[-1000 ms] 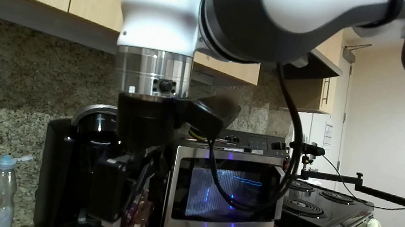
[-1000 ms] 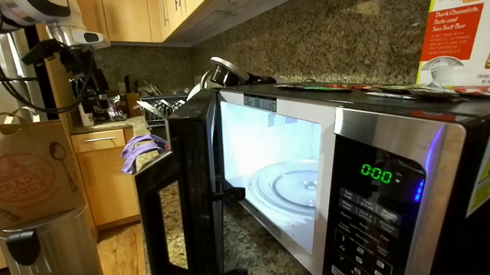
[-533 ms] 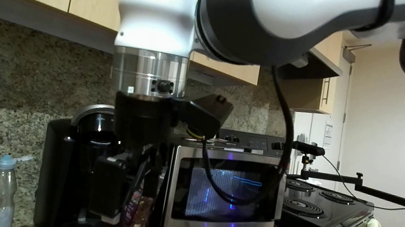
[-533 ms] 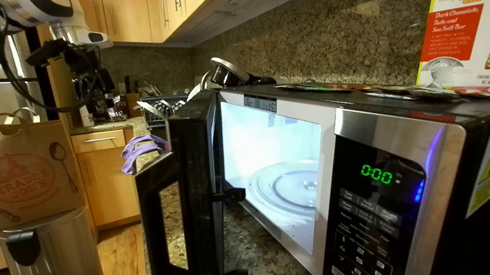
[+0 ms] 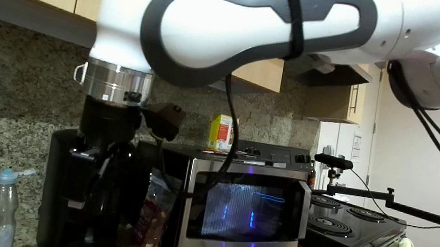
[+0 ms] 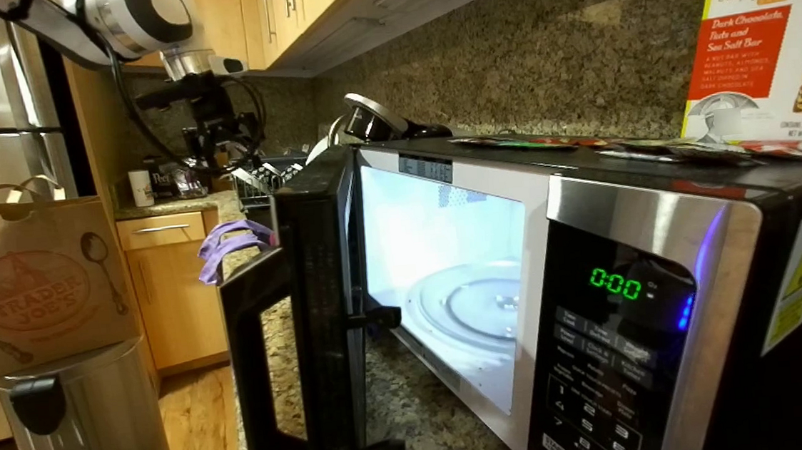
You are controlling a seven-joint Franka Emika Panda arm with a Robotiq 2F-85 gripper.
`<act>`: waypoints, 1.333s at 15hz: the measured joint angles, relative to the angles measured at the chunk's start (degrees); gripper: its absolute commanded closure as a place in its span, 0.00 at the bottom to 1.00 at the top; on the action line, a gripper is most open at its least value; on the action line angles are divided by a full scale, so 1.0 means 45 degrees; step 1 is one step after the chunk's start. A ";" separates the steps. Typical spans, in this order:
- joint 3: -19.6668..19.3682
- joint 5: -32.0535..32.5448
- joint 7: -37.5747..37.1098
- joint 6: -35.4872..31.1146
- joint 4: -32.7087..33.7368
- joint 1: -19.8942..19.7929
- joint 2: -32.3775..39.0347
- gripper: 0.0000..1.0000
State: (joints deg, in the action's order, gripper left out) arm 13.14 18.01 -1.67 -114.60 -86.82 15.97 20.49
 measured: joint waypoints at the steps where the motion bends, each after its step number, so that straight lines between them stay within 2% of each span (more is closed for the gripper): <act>1: -0.0071 -0.0188 0.0405 0.0000 0.0499 -0.0004 0.0451 0.00; 7: -0.0449 -0.1147 0.0779 0.1337 0.2739 0.0105 0.2352 0.00; 14: -0.0841 -0.1501 0.0753 0.2489 0.5064 0.0231 0.4356 0.00; 20: -0.0835 -0.2816 0.0698 0.2775 0.6937 0.0285 0.6210 0.00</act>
State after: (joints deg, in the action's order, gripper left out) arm 9.38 5.34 1.47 -102.11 -55.61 17.25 48.44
